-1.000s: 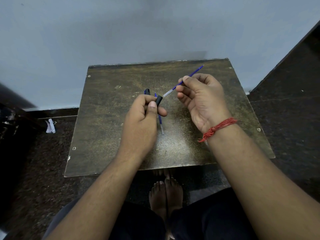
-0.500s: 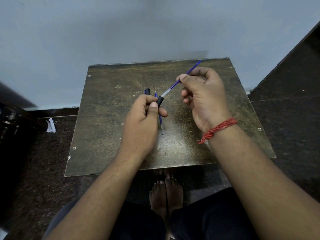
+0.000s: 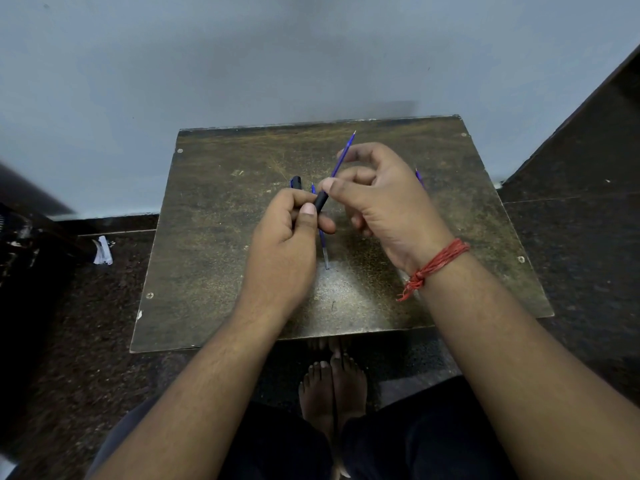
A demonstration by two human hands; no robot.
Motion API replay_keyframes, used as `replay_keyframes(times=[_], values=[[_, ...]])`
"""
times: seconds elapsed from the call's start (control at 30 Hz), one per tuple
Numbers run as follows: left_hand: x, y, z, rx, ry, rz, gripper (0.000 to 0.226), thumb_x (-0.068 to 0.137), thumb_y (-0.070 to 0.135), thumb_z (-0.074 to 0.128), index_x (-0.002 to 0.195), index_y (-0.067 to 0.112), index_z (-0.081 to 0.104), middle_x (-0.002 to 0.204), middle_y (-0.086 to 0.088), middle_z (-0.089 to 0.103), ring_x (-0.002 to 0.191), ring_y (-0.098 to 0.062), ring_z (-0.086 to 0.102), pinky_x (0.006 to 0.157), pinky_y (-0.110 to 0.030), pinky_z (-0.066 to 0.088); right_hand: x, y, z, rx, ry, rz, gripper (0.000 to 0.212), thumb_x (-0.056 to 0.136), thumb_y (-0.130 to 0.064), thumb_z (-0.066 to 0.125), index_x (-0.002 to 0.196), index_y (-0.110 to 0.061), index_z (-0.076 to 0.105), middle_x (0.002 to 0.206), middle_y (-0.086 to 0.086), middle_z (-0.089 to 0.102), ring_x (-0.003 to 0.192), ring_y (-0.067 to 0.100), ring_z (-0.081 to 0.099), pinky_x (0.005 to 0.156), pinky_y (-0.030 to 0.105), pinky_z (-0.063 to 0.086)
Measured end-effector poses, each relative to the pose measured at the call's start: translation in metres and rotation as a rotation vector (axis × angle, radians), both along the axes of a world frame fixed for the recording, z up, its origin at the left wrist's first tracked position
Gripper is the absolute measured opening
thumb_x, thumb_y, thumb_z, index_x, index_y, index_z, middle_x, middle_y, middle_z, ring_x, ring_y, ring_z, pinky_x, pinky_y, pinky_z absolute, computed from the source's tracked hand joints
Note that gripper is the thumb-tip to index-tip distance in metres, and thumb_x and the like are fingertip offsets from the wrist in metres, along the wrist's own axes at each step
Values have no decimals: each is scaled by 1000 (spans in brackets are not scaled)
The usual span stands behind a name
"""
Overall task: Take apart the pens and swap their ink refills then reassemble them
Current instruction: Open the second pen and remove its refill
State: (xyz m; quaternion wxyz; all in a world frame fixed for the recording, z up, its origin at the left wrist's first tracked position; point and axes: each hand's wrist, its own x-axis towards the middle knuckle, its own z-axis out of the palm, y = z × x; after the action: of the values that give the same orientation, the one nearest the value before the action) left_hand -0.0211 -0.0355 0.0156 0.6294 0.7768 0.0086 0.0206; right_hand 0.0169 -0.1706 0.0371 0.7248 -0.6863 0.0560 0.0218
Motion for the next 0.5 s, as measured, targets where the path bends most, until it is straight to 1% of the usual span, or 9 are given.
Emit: replay_keyframes(times=[0.1, 0.2, 0.27, 0.33, 0.4, 0.5], values=[[-1, 0, 0, 14, -4, -6, 18, 104, 21, 45, 97, 29, 59, 81, 9, 73, 54, 1, 48, 62, -30, 40, 1, -4, -1, 15, -6, -61, 22, 90, -22, 71, 105, -16, 55, 96, 16, 73, 39, 7, 43, 36, 19, 30], [-1, -1, 0, 17, -3, -10, 19, 105, 20, 45, 96, 30, 58, 82, 9, 73, 54, 1, 46, 61, -30, 39, 4, -7, -2, 91, -12, -137, 12, 90, -26, 72, 94, -21, 62, 89, 11, 69, 41, 6, 41, 39, 19, 30], [-1, -1, 0, 22, -4, -14, 20, 105, 20, 45, 95, 31, 58, 82, 9, 74, 54, 1, 47, 60, -30, 39, 5, -7, -4, 82, -16, -148, 6, 89, -25, 72, 86, -22, 67, 86, 11, 65, 43, 7, 39, 39, 19, 29], [-1, -1, 0, 23, -6, -13, 20, 104, 21, 44, 95, 32, 58, 82, 9, 74, 56, 1, 48, 61, -29, 40, 5, -7, -5, 49, -26, -128, 8, 89, -22, 71, 81, -20, 69, 83, 13, 60, 43, 8, 38, 39, 19, 29], [-1, -1, 0, 18, -8, -8, 19, 104, 21, 44, 96, 31, 58, 81, 10, 73, 56, 1, 48, 61, -29, 40, 5, -5, -6, 23, -24, -96, 10, 89, -20, 70, 79, -19, 69, 82, 15, 59, 43, 9, 37, 39, 19, 29], [-1, 0, 0, 13, -5, -8, 20, 105, 20, 44, 96, 30, 58, 81, 9, 73, 55, 1, 48, 61, -29, 40, 4, -4, -5, 36, -4, -91, 11, 91, -23, 69, 84, -15, 68, 80, 13, 58, 43, 9, 36, 38, 19, 28]])
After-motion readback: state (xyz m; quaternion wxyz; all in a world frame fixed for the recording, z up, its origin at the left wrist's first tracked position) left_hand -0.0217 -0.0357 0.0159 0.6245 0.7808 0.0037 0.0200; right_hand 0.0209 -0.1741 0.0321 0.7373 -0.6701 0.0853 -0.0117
